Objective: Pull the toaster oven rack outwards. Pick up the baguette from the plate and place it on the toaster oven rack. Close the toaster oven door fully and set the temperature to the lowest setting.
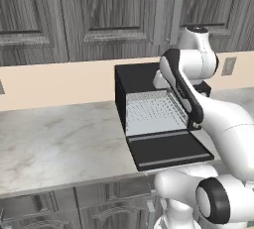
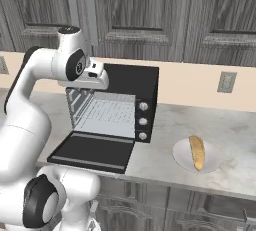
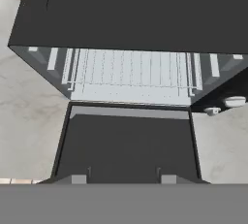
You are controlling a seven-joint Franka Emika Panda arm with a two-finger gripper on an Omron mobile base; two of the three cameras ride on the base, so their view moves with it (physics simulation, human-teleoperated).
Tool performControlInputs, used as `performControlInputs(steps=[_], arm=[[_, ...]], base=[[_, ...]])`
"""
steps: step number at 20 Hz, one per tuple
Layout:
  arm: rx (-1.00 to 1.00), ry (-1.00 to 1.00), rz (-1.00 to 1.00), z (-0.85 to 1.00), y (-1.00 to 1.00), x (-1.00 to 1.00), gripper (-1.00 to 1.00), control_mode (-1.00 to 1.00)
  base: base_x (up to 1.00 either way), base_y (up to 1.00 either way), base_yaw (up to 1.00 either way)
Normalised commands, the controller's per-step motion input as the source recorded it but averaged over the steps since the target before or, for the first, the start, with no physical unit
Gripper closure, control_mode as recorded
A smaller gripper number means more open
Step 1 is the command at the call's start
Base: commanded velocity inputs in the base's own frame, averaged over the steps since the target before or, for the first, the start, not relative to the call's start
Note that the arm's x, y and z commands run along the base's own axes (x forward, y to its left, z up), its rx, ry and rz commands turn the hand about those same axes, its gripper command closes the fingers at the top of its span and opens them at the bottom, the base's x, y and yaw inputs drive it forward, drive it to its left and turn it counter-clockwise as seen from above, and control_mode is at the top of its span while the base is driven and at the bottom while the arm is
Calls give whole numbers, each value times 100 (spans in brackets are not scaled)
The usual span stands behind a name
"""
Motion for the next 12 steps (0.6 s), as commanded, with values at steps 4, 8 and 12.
performControlInputs(steps=[4,8,12], arm=[[0,-1,0,0,0,-12,-100,-100],[0,-7,0,0,0,-25,-100,-100],[0,-4,-11,-8,-12,-18,-100,-100]], base=[[0,0,0],[0,0,0],[0,0,0]])
